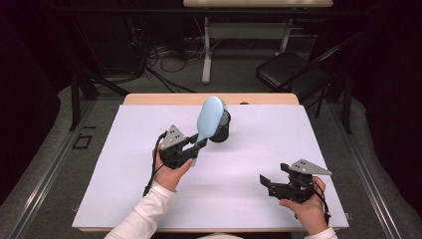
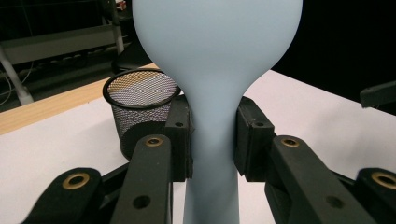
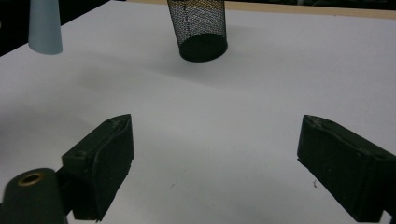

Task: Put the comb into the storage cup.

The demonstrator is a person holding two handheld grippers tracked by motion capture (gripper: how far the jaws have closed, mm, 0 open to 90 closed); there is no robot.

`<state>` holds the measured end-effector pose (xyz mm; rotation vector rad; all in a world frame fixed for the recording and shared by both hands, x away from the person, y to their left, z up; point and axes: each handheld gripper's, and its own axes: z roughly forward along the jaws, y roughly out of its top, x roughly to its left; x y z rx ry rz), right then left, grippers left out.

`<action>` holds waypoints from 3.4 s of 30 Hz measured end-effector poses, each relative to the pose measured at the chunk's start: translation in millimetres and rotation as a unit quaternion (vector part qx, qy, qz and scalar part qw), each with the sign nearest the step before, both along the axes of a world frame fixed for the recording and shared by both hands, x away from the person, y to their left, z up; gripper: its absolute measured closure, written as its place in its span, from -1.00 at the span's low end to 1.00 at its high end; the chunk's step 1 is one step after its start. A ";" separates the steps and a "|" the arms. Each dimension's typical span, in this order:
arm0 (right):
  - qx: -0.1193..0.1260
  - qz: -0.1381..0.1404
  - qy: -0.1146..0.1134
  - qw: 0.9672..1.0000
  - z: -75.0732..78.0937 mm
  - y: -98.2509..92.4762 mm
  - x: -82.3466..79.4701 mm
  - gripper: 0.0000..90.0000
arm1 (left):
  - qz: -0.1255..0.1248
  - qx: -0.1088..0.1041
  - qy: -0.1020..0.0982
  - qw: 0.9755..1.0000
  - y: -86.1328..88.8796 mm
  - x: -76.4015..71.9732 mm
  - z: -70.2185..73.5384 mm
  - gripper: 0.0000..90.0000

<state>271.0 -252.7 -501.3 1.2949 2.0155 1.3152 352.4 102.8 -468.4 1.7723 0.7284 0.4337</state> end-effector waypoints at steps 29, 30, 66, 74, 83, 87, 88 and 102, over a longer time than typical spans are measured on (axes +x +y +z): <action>0.003 0.078 0.024 0.997 84.4 44.4 57.1 -0.73 | 0.000 -0.007 -0.006 1.000 1.9 -2.8 2.4 0.56; 0.004 0.079 0.026 0.997 86.4 46.3 58.9 -0.73 | 0.000 -0.006 -0.007 1.000 2.1 -2.7 2.4 0.56; 0.061 0.096 0.067 0.991 106.7 73.8 92.7 -0.73 | -0.027 0.021 0.004 0.999 -19.6 -7.6 -10.1 0.56; 0.077 0.095 0.074 0.990 105.7 73.2 97.4 -0.72 | -0.035 0.026 0.005 0.999 -25.2 -9.4 -13.0 0.56; 0.086 0.095 0.084 0.988 105.2 75.1 100.9 -0.71 | -0.045 0.035 0.006 0.998 -31.6 -12.2 -16.2 0.56; 0.087 0.095 0.089 0.988 103.8 77.1 103.4 -0.69 | -0.050 0.035 0.006 0.998 -34.7 -13.8 -17.0 0.56; 0.087 0.095 0.089 0.988 103.8 77.1 103.4 -0.69 | -0.051 0.036 0.006 0.998 -35.1 -14.1 -17.0 0.56; 0.092 0.094 0.099 0.986 100.0 81.1 108.1 -0.67 | -0.062 0.039 0.005 0.997 -41.9 -18.3 -18.4 0.56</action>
